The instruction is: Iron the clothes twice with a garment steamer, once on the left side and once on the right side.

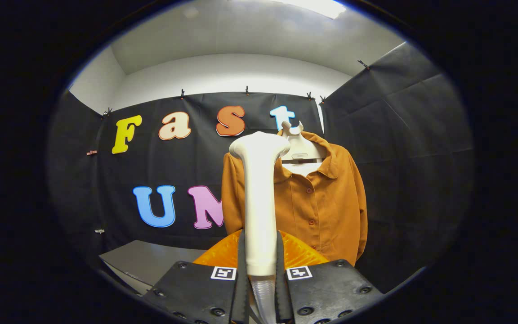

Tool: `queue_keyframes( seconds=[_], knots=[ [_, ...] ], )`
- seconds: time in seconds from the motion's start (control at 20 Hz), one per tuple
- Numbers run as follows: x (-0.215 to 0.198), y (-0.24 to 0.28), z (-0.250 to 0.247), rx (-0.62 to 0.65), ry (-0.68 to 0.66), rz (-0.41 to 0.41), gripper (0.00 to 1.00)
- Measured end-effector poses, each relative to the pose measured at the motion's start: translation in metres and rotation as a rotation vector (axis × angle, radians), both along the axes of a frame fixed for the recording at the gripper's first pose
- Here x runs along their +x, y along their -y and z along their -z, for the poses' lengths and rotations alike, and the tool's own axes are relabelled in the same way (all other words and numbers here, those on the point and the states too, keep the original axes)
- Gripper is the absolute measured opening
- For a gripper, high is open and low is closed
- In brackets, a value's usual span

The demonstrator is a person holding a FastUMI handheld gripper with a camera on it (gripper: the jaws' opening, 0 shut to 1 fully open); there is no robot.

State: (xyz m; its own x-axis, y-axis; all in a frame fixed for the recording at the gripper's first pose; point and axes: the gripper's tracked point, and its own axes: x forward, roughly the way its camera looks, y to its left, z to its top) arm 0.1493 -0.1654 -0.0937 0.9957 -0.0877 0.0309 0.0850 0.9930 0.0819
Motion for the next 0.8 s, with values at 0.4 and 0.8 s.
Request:
queue_keyframes(
  seconds=[0.4, 0.8],
  knots=[
    [0.024, 0.016, 0.051, 0.01, -0.044, -0.034, 0.26],
    [0.007, 0.032, 0.143, 0.026, -0.213, -0.03, 0.26]
  ],
)
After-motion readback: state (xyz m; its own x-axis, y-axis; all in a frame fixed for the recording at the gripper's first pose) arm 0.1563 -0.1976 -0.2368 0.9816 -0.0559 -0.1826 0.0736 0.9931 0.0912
